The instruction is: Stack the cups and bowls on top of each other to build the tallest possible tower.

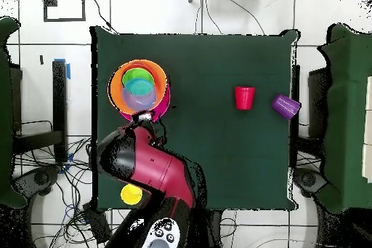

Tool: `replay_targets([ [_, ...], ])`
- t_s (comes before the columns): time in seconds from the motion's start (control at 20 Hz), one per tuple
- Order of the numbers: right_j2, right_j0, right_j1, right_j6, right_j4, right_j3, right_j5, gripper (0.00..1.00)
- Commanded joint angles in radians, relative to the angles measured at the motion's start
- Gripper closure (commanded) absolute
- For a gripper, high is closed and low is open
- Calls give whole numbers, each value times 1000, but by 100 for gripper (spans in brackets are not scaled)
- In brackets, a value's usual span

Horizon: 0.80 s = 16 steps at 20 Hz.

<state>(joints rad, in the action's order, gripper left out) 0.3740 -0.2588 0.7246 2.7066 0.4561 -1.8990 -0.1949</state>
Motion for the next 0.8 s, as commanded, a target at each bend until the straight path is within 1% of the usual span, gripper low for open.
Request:
replay_targets([
  [0.05, -139, 23, 14, 159, 8, -143, 78, 0],
  [0.2, -150, 34, 32, 159, 4, -181, 93, 0],
  [0.45, -199, 64, 46, 177, -5, -249, 163, 0],
  [0.55, -185, 49, 38, 181, -7, -250, 182, 0],
  [0.7, -207, 65, 44, 181, -8, -274, 202, 0],
  [0.8, -208, 62, 39, 181, -3, -278, 210, 0],
])
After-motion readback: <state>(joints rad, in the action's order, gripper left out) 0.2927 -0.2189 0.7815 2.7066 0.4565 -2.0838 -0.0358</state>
